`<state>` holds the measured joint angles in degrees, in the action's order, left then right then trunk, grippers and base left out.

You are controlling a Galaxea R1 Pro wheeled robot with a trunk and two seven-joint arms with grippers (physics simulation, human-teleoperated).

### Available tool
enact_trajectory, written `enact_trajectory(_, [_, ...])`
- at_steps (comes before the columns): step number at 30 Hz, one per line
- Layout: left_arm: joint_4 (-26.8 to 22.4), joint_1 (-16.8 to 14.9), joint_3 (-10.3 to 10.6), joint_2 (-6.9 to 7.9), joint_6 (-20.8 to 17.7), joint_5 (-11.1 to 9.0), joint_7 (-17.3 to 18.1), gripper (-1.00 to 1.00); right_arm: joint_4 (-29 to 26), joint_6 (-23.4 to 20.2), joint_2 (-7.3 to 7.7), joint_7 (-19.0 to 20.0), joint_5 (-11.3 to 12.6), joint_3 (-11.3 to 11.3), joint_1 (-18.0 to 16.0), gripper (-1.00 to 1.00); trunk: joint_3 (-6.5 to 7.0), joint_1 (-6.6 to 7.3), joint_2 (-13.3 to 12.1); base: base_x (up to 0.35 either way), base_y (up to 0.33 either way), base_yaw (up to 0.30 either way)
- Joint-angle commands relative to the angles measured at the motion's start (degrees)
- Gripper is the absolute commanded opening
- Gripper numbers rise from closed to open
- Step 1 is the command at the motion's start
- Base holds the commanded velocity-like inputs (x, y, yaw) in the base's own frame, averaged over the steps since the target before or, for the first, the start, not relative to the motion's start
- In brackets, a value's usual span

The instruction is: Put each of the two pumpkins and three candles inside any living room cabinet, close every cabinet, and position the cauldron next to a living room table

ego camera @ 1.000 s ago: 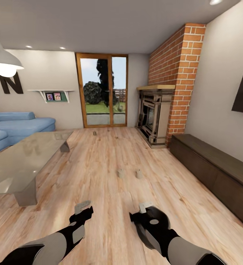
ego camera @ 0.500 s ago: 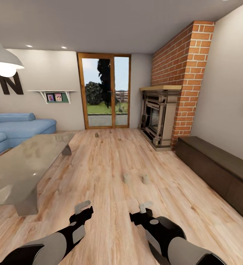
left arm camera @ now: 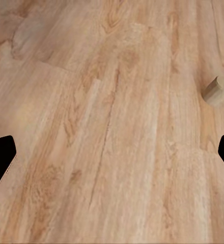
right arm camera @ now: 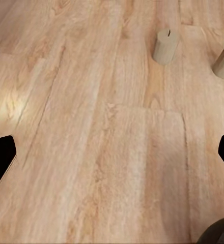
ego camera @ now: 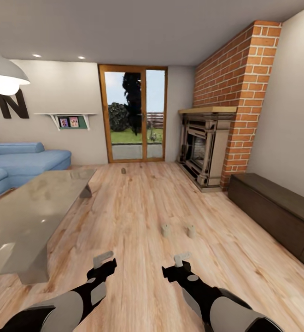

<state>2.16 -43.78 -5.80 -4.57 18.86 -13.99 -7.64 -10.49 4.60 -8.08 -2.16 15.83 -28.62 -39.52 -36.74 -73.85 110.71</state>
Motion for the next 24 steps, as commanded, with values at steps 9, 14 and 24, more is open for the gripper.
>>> enact_trajectory(9, [0.21, -0.08, -0.44, 0.00, 0.39, 0.10, 0.00, 1.00, 0.10, 0.23, 0.00, -0.22, 0.53, -0.51, -0.06, 1.00, -0.06, -0.02, 0.03, 0.286, 0.229, 0.000])
enact_trajectory(14, [0.26, -0.08, -0.42, 0.00, 0.39, 0.10, 0.00, 1.00, 0.12, 0.23, 0.00, -0.22, 0.52, -0.53, -0.07, 1.00, -0.06, -0.02, 0.03, 0.286, 0.229, 0.000])
enact_trajectory(24, [0.30, -0.08, -0.37, 0.00, 0.39, 0.10, 0.04, 1.00, 0.10, 0.23, 0.00, -0.22, 0.52, -0.52, -0.05, 1.00, -0.06, -0.02, 0.03, 0.301, 0.180, -0.188])
